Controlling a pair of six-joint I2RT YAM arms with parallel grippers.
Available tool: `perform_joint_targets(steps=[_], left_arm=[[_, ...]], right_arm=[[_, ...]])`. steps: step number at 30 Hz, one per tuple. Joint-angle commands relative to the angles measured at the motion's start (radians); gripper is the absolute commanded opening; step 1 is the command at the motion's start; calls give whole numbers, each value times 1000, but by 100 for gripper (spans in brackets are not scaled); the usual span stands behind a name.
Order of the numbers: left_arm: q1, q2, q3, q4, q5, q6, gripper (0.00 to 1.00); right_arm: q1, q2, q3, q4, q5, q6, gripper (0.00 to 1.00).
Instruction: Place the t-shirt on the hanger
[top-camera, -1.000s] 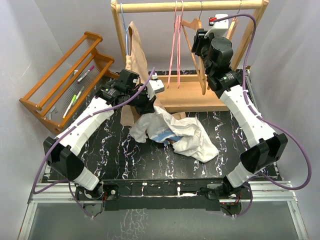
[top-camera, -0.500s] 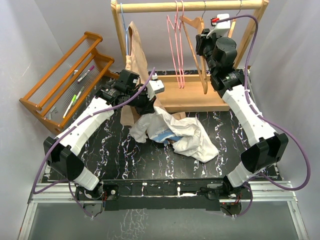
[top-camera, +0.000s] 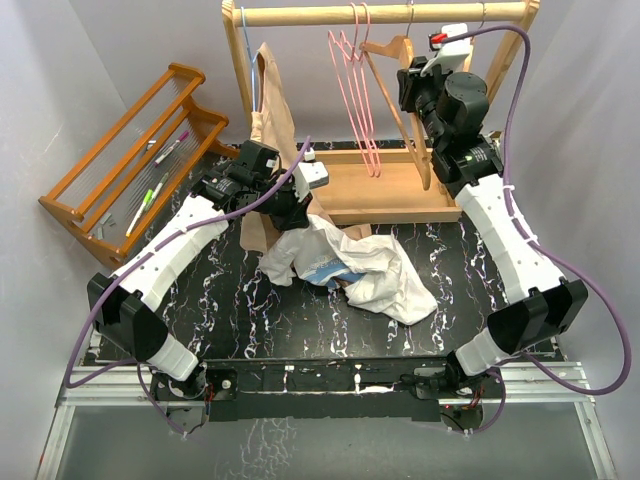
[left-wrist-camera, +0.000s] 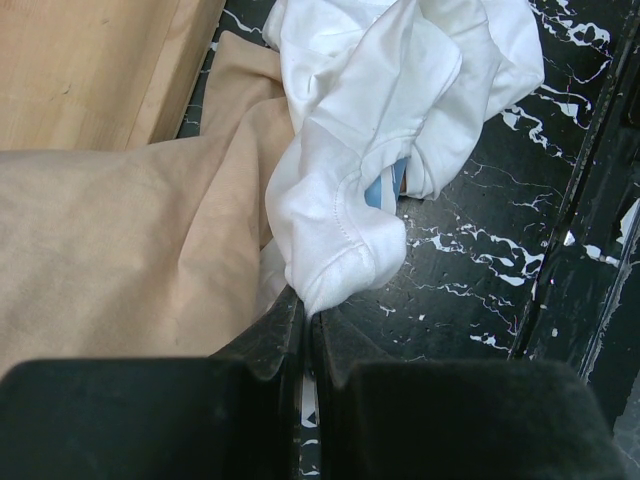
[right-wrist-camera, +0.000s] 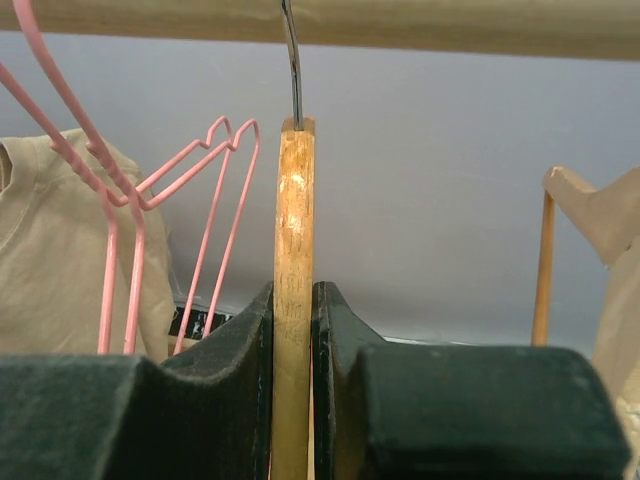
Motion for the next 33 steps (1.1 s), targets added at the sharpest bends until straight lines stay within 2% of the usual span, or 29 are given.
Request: perform_joint_targets(steps=[1, 8, 13, 26, 33], left_arm=[[-5, -43, 11, 4, 30, -9, 0], [-5, -35, 21, 5, 29, -14, 0], [-5, -40, 15, 15, 32, -25, 0], [-6, -26, 26, 21, 38, -29, 0], [-6, -30, 20, 19, 27, -29, 0]], right_arm=[[-1, -75, 83, 44, -20, -41, 8], [-1, -68, 127, 33, -24, -55, 8], [-2, -68, 163, -45, -18, -50, 8], [-1, -263, -14, -215, -43, -47, 8], [-1, -366, -78, -429, -42, -24, 8]])
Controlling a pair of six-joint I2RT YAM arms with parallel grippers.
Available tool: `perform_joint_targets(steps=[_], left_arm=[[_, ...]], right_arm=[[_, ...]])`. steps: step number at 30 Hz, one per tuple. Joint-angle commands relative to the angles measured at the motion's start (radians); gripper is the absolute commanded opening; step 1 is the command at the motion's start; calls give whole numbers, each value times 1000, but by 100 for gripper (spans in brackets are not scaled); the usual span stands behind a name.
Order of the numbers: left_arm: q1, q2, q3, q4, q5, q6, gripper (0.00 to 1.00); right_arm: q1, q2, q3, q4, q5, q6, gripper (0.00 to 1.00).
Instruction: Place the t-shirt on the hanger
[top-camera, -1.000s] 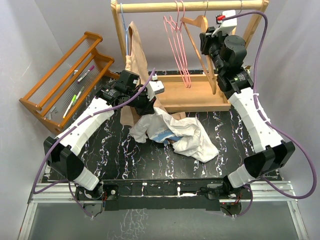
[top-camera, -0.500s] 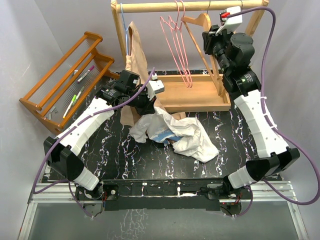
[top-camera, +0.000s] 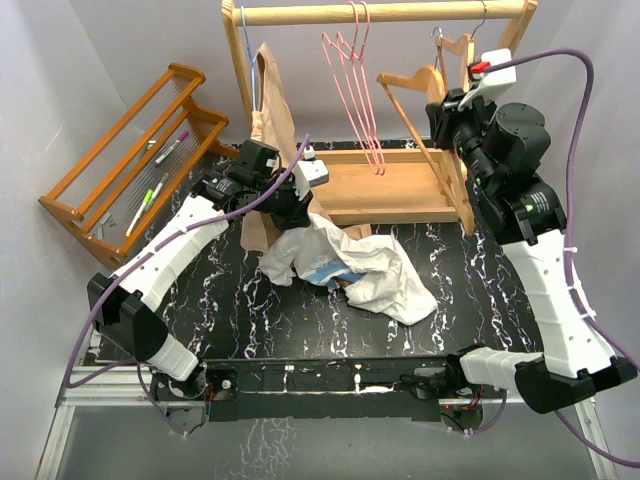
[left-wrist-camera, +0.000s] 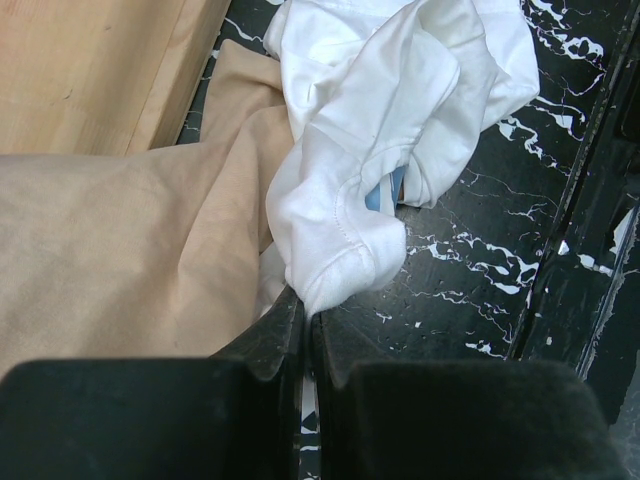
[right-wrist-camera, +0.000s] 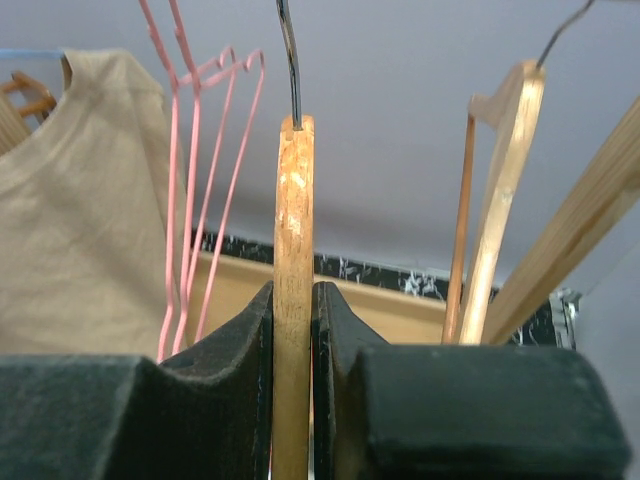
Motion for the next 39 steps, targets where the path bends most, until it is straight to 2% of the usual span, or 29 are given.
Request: perform_joint_targets(steps=[1, 7, 12, 18, 31, 39], left_arm=[[-4, -30, 17, 4, 23, -4, 0], [-4, -31, 9, 2, 17, -3, 0], [-4, -27, 2, 2, 6, -2, 0], [-1, 8, 6, 31, -59, -47, 0], [3, 153, 128, 95, -245, -208, 0], [5, 200, 192, 90, -273, -254, 0]], right_arm=[[0, -68, -30, -144, -13, 12, 8], [0, -188, -136, -280, -41, 30, 8], [-1, -221, -191, -382, -98, 20, 8], [0, -248, -178, -446, -200, 17, 8], [0, -341, -196, -477, -375, 15, 8], [0, -363, -237, -456, -483, 16, 8]])
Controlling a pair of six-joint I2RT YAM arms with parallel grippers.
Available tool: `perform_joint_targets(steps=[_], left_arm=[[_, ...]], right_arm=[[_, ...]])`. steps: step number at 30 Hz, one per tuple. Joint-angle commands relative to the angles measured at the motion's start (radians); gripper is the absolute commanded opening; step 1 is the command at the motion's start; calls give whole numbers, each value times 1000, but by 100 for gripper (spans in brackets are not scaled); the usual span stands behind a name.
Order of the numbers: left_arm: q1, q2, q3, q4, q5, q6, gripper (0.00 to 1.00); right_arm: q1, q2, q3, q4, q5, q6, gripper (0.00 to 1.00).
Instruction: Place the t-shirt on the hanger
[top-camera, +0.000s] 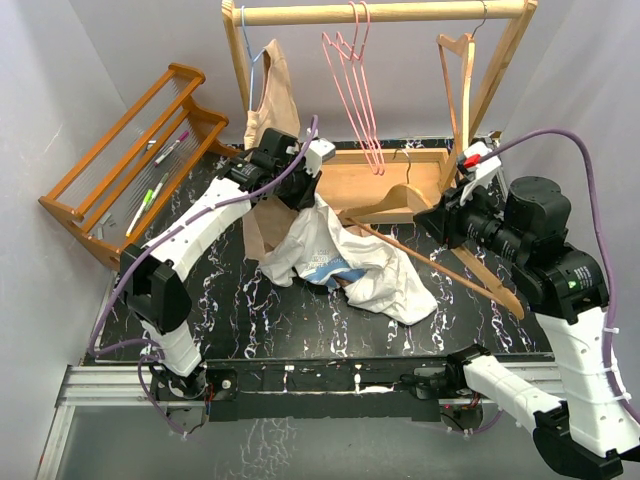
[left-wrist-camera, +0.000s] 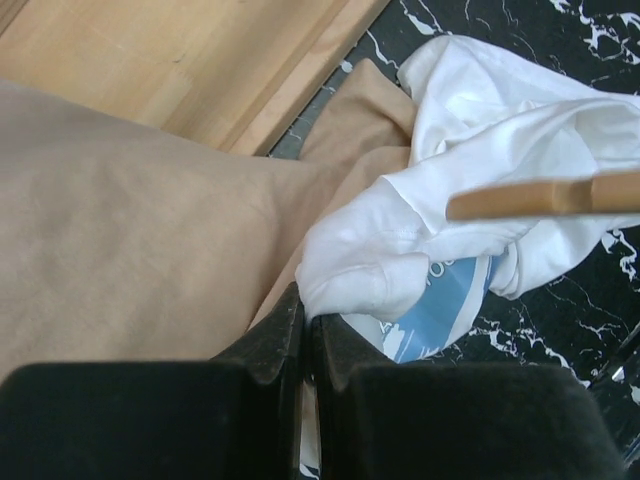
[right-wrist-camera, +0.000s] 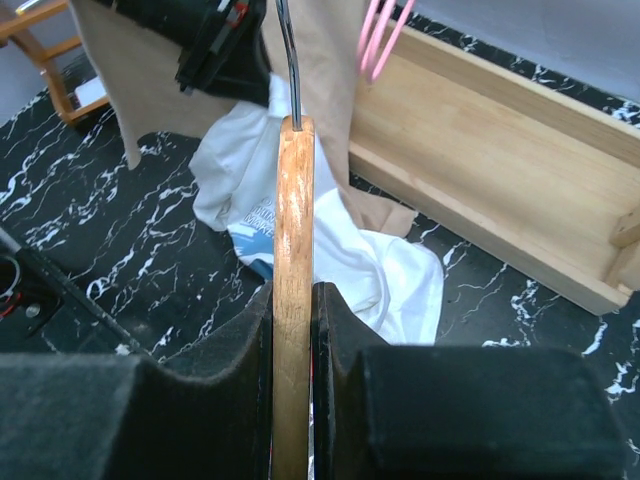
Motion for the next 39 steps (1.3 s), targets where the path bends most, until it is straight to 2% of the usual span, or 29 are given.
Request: perform_joint_targets(steps=[1, 12, 21, 31, 39], left_arm=[[4, 5, 69, 4, -35, -37, 0], [4, 55, 160, -39, -26, -57, 0], [5, 60, 191, -83, 3, -66, 0], [5, 49, 160, -91, 5, -50, 0], [4, 51, 135, -81, -3, -25, 0]], right_arm=[[0, -28, -32, 67, -82, -2, 8], [-1, -59, -117, 157, -137, 16, 8], [0, -62, -222, 271, -51, 7, 8], [0, -38, -180, 284, 70, -40, 8], [0, -32, -145, 259, 91, -55, 8]])
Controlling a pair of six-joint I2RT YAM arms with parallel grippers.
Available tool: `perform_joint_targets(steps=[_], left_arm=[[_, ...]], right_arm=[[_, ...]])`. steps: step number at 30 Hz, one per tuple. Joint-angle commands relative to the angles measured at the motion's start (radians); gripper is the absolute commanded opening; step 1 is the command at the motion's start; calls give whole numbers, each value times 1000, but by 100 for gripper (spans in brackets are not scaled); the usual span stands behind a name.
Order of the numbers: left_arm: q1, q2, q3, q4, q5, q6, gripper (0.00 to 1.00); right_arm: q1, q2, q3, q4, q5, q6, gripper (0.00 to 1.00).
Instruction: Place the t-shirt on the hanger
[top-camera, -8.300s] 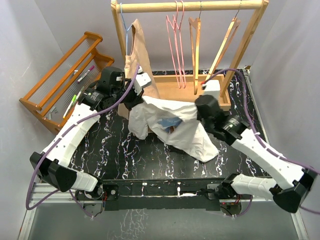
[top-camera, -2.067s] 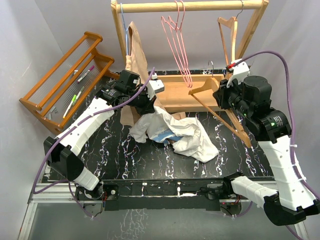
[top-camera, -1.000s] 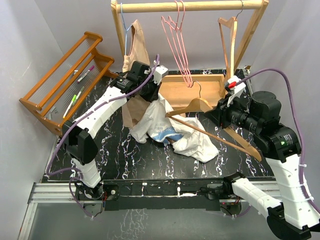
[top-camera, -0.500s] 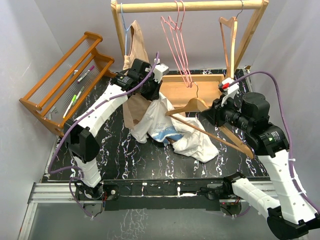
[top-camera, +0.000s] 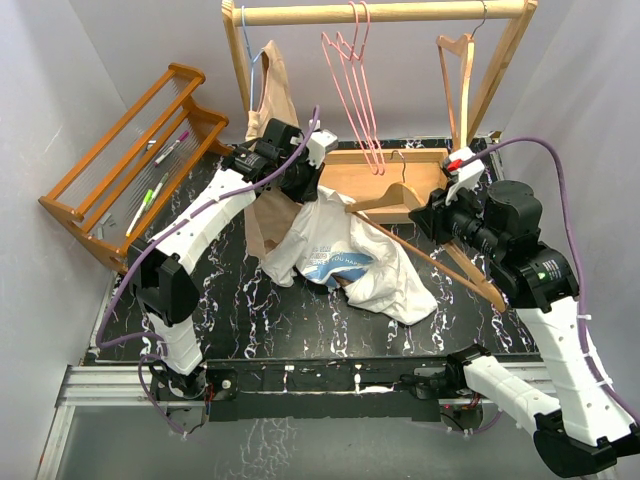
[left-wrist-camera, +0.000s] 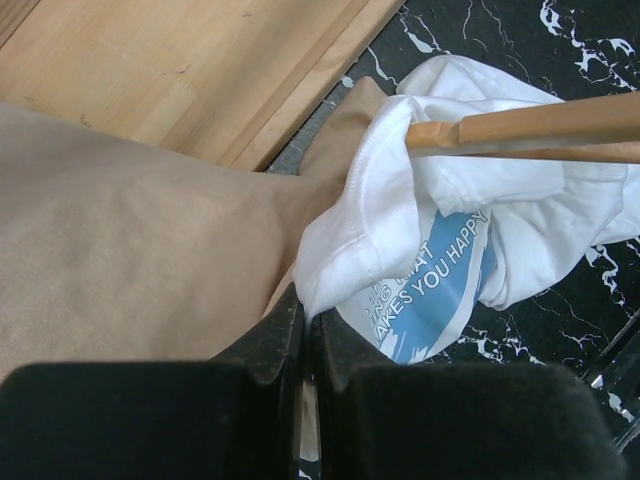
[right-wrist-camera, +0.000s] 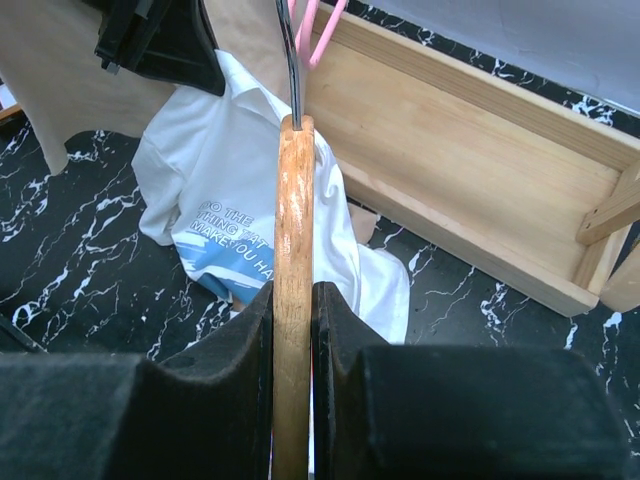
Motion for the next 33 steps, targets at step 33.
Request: perform_joint_targets(steps=[33], left_arm=[[-4, -22, 29, -115, 137, 55, 0]], right_arm=[[0, -71, -75, 221, -114, -91, 8]])
